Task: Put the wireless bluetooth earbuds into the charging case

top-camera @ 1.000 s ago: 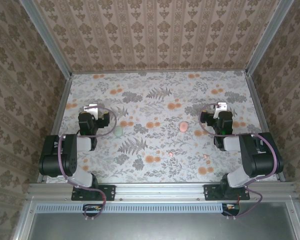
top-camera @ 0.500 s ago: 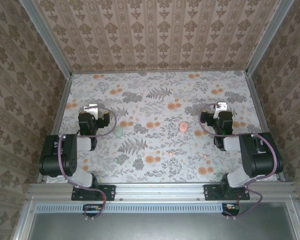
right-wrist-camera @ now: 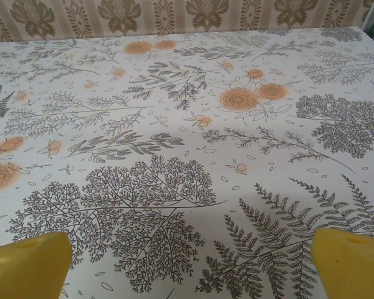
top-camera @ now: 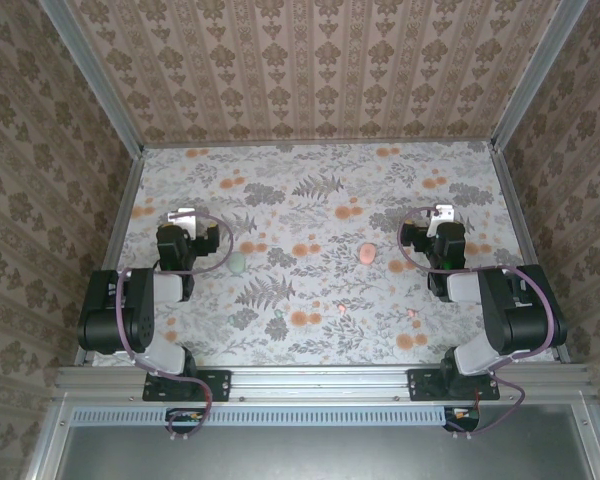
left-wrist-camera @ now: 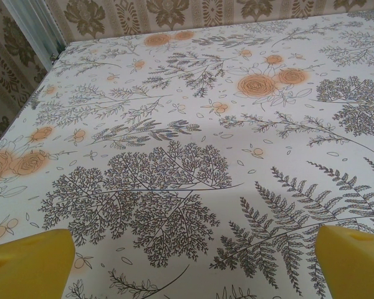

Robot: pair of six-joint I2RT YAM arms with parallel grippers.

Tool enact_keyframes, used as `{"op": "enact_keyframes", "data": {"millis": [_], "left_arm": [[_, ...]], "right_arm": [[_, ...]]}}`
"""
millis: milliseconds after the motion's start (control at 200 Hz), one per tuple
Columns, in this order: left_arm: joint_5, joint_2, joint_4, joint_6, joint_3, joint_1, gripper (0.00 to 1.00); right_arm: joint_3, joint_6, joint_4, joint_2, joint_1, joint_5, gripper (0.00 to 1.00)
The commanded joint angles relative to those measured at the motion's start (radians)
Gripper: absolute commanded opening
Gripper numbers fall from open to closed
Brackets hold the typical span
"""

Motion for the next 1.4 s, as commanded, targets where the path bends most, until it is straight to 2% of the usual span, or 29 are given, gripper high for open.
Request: {"op": "enact_keyframes", "data": {"millis": [0,240,365,430,540,625,680,850,995,1040,1265,1395], "left_arm": [[0.017,-0.002,-0.003,0.01,0.009,0.005,1.0],[0.007,-0.009,0.002,0.007,0.005,0.007,1.0],[-0.016,-0.083,-0.027,0.002,-0.012,0.001,1.0],[-0.039,-0.139,-0.097,-0.006,0.002,-0.004,1.0],[-0.089,-0.215,-0.37,-0.071,0.096,-0.007,1.0],[-0.093,-0.236,-0.514,-0.127,0.162,-0.019,1.0],[-0.094,-0.241,-0.592,-0.11,0.204,-0.045,1.0],[-0.154,-0.188,-0.816,-0.098,0.362,-0.201,0.99],[-0.182,-0.068,-0.946,-0.094,0.533,-0.421,0.99],[-0.179,-0.028,-0.98,-0.111,0.589,-0.517,0.99],[-0.152,0.173,-1.007,-0.246,0.789,-0.809,0.98],[-0.152,0.314,-1.046,-0.281,0.909,-0.94,0.98]], "right_arm": [[0.015,-0.012,0.013,0.003,0.005,-0.011,1.0],[0.011,-0.023,0.007,-0.01,0.005,-0.037,1.0],[0.012,-0.036,-0.054,-0.082,0.008,-0.064,1.0],[0.043,-0.024,-0.199,-0.174,0.009,-0.068,1.0],[0.158,0.041,-0.567,-0.318,0.015,-0.072,1.0],[0.217,0.131,-0.773,-0.408,0.021,-0.047,1.0],[0.243,0.198,-0.885,-0.464,0.024,-0.026,1.0],[0.332,0.337,-1.227,-0.567,0.032,-0.01,1.0],[0.393,0.399,-1.485,-0.562,0.036,-0.044,1.0],[0.397,0.415,-1.536,-0.555,0.037,-0.069,1.0],[0.357,0.49,-1.564,-0.525,0.036,-0.204,1.0],[0.357,0.478,-1.567,-0.494,0.035,-0.255,1.0]]}}
